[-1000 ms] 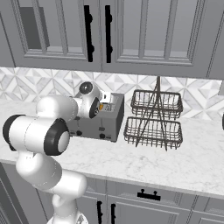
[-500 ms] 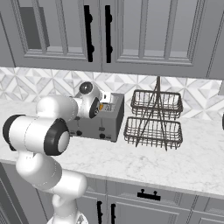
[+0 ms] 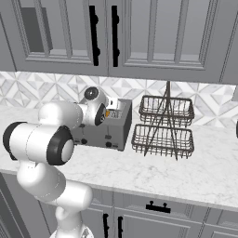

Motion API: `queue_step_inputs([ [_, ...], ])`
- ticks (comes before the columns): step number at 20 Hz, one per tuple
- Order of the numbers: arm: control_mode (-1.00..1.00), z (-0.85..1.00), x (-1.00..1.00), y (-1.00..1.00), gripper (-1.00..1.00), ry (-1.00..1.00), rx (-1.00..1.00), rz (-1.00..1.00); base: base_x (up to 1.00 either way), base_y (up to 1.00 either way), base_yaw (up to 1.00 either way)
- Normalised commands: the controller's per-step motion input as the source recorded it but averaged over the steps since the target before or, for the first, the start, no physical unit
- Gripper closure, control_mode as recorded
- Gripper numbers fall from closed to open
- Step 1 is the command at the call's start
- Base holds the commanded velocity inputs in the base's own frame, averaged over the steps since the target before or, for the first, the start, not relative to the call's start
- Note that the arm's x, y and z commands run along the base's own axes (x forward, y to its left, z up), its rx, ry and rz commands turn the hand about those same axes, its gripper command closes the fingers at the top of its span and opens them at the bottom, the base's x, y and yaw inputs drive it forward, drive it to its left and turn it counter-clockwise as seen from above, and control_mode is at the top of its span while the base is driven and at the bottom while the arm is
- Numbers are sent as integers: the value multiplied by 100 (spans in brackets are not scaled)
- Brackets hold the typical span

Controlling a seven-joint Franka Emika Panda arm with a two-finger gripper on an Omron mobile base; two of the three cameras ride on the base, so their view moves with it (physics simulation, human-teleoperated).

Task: Start the toaster. Once the lever pops up, take the bread to the plate on the dining counter.

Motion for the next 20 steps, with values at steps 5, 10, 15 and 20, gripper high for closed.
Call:
queue_step_inputs([
  [5,-100,0,0,0,-100,0,0,0,0,0,0],
  [10,-100,0,0,0,-100,0,0,0,0,0,0],
  [15,-100,0,0,0,-100,0,0,0,0,0,0],
  [20,-100,0,0,0,-100,0,0,0,0,0,0],
])
